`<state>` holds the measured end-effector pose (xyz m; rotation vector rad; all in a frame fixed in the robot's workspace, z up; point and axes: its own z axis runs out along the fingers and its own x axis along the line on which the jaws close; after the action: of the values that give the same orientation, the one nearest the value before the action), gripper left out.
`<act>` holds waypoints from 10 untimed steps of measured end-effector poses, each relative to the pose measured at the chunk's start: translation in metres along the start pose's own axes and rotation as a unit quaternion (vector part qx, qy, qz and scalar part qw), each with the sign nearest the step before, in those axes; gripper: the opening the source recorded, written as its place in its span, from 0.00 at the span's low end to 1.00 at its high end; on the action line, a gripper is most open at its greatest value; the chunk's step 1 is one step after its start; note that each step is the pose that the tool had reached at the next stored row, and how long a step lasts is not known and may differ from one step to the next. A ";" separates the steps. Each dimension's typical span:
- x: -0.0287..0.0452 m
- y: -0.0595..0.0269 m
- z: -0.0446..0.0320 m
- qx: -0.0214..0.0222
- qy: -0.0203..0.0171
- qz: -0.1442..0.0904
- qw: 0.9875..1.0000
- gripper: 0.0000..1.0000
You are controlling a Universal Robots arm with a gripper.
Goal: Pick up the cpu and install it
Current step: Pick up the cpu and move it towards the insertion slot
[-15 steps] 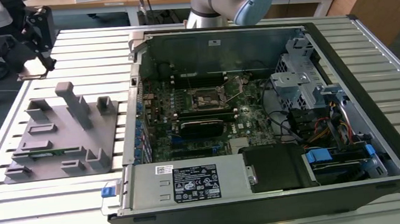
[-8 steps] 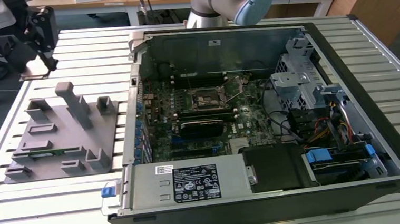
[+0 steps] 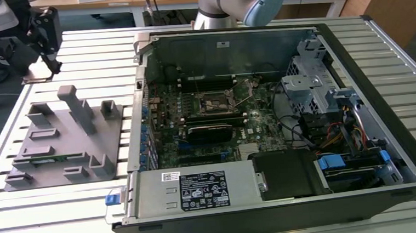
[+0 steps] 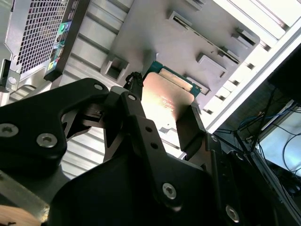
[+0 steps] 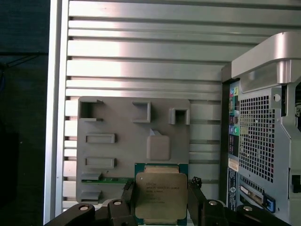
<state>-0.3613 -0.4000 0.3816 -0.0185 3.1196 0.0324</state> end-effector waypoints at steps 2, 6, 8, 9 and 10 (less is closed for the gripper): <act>-0.0006 0.0000 0.0001 0.000 0.000 0.000 1.000 0.53; -0.0014 0.0000 0.0004 0.000 0.000 0.000 1.000 0.53; -0.0019 0.0000 0.0005 0.000 0.000 0.000 1.000 0.53; -0.0021 0.0000 0.0006 0.000 0.000 0.000 1.000 0.53; -0.0022 -0.0001 0.0007 0.000 0.000 0.000 1.000 0.53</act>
<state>-0.3591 -0.4000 0.3809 -0.0185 3.1195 0.0324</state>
